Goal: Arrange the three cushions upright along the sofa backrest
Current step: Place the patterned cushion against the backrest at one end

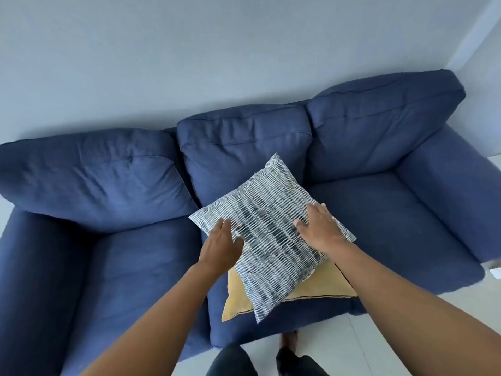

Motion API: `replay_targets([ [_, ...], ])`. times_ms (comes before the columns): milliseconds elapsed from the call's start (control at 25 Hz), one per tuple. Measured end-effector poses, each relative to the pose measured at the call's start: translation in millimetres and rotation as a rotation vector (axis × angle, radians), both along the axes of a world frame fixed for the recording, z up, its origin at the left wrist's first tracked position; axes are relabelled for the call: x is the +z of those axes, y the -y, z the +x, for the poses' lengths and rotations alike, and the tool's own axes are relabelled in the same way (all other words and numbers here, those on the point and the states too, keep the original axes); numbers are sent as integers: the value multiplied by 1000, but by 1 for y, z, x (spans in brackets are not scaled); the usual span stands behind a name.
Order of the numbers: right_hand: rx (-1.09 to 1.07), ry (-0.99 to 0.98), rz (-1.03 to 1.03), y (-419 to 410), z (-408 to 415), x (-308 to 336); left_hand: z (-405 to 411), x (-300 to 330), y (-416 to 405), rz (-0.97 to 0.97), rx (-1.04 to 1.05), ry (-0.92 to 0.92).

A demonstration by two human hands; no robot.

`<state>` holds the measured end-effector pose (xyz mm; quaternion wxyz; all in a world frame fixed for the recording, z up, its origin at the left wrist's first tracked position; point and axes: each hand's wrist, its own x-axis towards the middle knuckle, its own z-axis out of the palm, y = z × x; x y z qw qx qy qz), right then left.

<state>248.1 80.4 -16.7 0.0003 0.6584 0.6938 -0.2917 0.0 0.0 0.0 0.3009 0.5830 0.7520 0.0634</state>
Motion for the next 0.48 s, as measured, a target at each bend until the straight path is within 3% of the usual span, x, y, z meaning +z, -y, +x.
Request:
replay_targets([
  [240, 41, 14, -60, -60, -4, -14, -2, -36, -12, -54, 373, 202],
  [480, -93, -76, -116, -97, -8, -30, -13, -62, -17, -179, 629, 555],
])
